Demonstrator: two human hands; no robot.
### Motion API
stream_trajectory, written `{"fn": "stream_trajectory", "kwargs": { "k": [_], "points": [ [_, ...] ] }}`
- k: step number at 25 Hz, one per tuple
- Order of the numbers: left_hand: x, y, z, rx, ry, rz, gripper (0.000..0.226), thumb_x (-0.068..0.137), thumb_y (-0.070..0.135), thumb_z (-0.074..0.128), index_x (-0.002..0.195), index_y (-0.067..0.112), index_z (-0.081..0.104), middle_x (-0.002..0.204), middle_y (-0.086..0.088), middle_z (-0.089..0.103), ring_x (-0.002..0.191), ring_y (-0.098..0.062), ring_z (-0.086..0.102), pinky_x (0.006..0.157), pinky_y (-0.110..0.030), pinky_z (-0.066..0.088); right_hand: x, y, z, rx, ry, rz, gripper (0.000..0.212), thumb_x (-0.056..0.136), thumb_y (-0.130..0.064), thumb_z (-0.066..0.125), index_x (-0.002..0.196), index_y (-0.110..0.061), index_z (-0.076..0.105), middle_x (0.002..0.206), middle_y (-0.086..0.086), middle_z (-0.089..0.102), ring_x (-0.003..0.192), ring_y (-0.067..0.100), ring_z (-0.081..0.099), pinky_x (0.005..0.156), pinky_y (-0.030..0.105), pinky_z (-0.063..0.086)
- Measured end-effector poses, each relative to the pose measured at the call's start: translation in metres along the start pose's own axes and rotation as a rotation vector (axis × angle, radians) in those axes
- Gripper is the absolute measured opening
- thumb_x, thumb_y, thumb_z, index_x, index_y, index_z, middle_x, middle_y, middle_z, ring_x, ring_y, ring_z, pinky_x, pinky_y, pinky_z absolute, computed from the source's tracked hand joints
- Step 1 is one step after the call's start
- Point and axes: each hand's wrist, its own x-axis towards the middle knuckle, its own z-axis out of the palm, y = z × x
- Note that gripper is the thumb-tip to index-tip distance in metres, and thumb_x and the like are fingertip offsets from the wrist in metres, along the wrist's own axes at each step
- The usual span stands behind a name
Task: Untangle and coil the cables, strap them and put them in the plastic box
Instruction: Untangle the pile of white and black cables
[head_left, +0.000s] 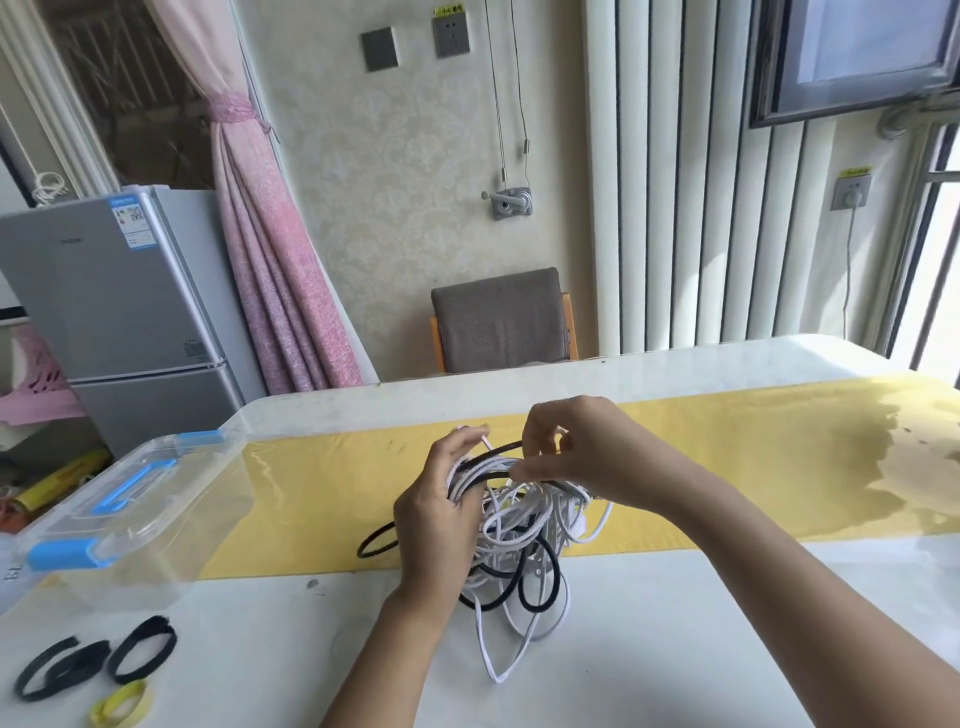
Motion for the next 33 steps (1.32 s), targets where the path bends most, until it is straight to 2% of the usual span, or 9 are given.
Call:
{"fn": "stream_trajectory", "kwargs": {
  "k": [3, 9, 11, 14, 17, 21, 25, 27, 33],
  "points": [
    [0.006, -0.006, -0.002, 0.124, 0.025, 0.035, 0.075, 0.062, -0.021, 0.062, 0.122, 0.025, 0.058, 0.118, 0.001, 0.068, 0.090, -0.014, 0.060, 0.071, -0.007, 0.040, -0.003, -0.002, -0.006, -0.037, -0.065, -0.042, 0.008, 0.081, -0.027, 0.073, 0.079, -0.019, 0.072, 0.060, -0.009, 0.055, 0.051, 0.000, 0.046, 0.050, 0.013, 0.035],
    [0.012, -0.022, -0.010, 0.083, 0.063, -0.048, 0.061, 0.067, -0.026, 0.053, 0.111, 0.015, 0.060, 0.108, 0.004, 0.056, 0.102, -0.001, 0.052, 0.087, -0.004, 0.039, -0.006, 0.016, -0.039, 0.033, -0.097, -0.071, 0.010, 0.087, -0.026, 0.066, 0.082, -0.024, 0.074, 0.077, -0.003, 0.071, 0.070, 0.014, 0.059, 0.066, 0.029, 0.044],
    [0.015, -0.028, -0.010, 0.109, 0.090, -0.078, 0.058, 0.069, -0.027, 0.047, 0.108, 0.012, 0.061, 0.105, 0.003, 0.057, 0.098, -0.001, 0.052, 0.084, -0.003, 0.039, -0.005, 0.027, -0.050, 0.162, -0.089, -0.062, 0.014, 0.086, -0.034, 0.064, 0.081, -0.026, 0.074, 0.080, 0.011, 0.068, 0.072, 0.029, 0.051, 0.066, 0.033, 0.038],
    [0.026, -0.033, -0.009, 0.069, 0.100, -0.242, 0.048, 0.069, -0.023, 0.050, 0.094, 0.017, 0.063, 0.092, 0.006, 0.062, 0.088, -0.014, 0.059, 0.073, -0.005, 0.041, -0.006, 0.036, -0.054, 0.351, -0.175, -0.062, 0.019, 0.085, -0.035, 0.065, 0.081, -0.020, 0.074, 0.067, 0.018, 0.051, 0.062, 0.019, 0.037, 0.058, 0.027, 0.027],
    [0.032, -0.035, -0.020, -0.170, -0.292, -0.533, 0.034, 0.066, -0.007, 0.070, 0.079, 0.024, 0.067, 0.085, 0.006, 0.069, 0.087, -0.019, 0.063, 0.073, -0.016, 0.045, -0.007, 0.037, -0.049, 0.533, -0.326, -0.082, 0.017, 0.088, -0.021, 0.060, 0.082, -0.007, 0.067, 0.060, -0.001, 0.045, 0.053, 0.009, 0.032, 0.050, 0.017, 0.026],
    [0.029, -0.032, -0.044, -0.578, -0.851, -0.532, 0.054, 0.059, 0.019, 0.081, 0.110, 0.014, 0.064, 0.130, 0.005, 0.060, 0.122, -0.004, 0.053, 0.097, -0.018, 0.041, -0.001, 0.038, -0.045, 0.585, -0.245, -0.003, 0.019, 0.092, -0.017, 0.050, 0.084, -0.002, 0.057, 0.066, -0.004, 0.053, 0.054, 0.009, 0.040, 0.056, 0.022, 0.031],
    [0.028, -0.017, -0.035, -0.575, -0.579, -0.466, 0.051, 0.059, 0.062, 0.075, 0.093, 0.025, 0.072, 0.124, 0.006, 0.062, 0.121, -0.002, 0.052, 0.094, -0.015, 0.038, 0.003, 0.023, -0.034, 0.631, -0.066, 0.025, 0.023, 0.099, -0.012, 0.044, 0.091, 0.005, 0.057, 0.059, -0.014, 0.051, 0.051, 0.006, 0.032, 0.049, 0.017, 0.027],
    [0.025, -0.009, -0.027, -0.502, -0.437, -0.402, 0.036, 0.066, 0.054, 0.070, 0.085, 0.023, 0.074, 0.109, 0.007, 0.067, 0.111, -0.004, 0.058, 0.087, -0.013, 0.040, 0.002, 0.011, -0.027, 0.603, 0.013, -0.001, 0.022, 0.099, -0.013, 0.045, 0.087, -0.001, 0.060, 0.062, -0.009, 0.050, 0.054, 0.008, 0.037, 0.052, 0.017, 0.031],
    [0.011, 0.014, -0.014, -0.432, -0.628, -0.416, 0.016, 0.077, 0.037, 0.065, 0.069, 0.025, 0.073, 0.074, 0.000, 0.073, 0.074, -0.010, 0.062, 0.071, -0.017, 0.042, 0.001, -0.005, -0.017, 0.580, 0.081, -0.044, 0.022, 0.099, -0.015, 0.047, 0.084, -0.010, 0.062, 0.062, -0.009, 0.048, 0.055, 0.006, 0.041, 0.054, 0.014, 0.033]
  ]
}}
